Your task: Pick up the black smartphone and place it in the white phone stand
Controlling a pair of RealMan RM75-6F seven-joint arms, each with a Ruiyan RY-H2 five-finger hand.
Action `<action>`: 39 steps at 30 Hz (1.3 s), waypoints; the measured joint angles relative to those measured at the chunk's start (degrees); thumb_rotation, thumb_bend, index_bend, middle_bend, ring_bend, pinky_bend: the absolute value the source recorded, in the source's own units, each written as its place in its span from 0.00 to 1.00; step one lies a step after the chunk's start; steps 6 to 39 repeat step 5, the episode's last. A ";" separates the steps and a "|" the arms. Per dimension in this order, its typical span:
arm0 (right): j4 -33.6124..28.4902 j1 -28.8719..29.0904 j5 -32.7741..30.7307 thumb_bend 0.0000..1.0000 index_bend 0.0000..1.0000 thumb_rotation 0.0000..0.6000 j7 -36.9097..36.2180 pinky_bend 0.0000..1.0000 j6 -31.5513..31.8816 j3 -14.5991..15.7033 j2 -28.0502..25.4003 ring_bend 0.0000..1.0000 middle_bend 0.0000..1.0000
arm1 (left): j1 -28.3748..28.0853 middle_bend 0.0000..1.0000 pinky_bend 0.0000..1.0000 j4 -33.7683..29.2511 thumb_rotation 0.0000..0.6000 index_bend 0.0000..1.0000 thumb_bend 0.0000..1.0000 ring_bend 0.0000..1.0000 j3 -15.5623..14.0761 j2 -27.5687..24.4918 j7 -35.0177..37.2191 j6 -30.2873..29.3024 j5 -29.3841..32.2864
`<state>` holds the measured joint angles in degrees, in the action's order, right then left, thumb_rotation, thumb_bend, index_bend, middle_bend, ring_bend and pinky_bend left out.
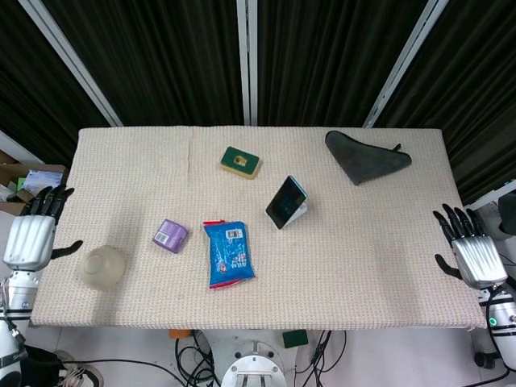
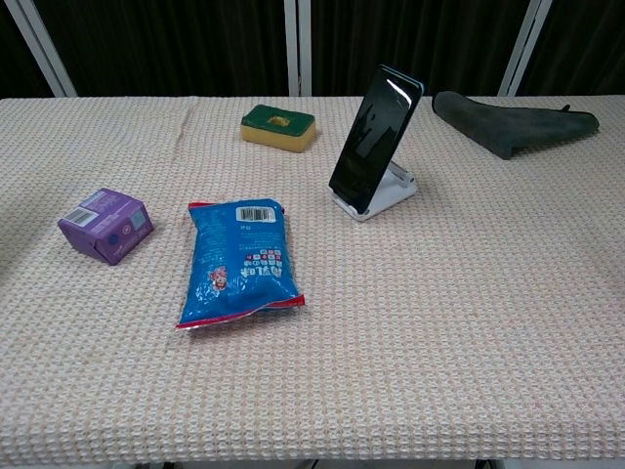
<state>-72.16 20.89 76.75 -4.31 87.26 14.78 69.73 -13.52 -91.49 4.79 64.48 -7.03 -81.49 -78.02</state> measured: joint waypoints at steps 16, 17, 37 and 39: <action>-1.64 -2.66 1.78 0.33 0.00 1.00 0.36 0.00 -0.50 -1.39 -0.48 0.00 0.00 | 5.14 0.08 0.19 -0.15 0.98 0.12 0.07 0.06 -3.43 -0.51 -0.64 -3.62 -0.29; -1.64 -2.66 1.78 0.33 0.00 1.00 0.36 0.00 -0.50 -1.39 -0.48 0.00 0.00 | 5.14 0.08 0.19 -0.15 0.98 0.12 0.07 0.06 -3.43 -0.51 -0.64 -3.62 -0.29; -1.64 -2.66 1.78 0.33 0.00 1.00 0.36 0.00 -0.50 -1.39 -0.48 0.00 0.00 | 5.14 0.08 0.19 -0.15 0.98 0.12 0.07 0.06 -3.43 -0.51 -0.64 -3.62 -0.29; -1.64 -2.66 1.78 0.33 0.00 1.00 0.36 0.00 -0.50 -1.39 -0.48 0.00 0.00 | 5.14 0.08 0.19 -0.15 0.98 0.12 0.07 0.06 -3.43 -0.51 -0.64 -3.62 -0.29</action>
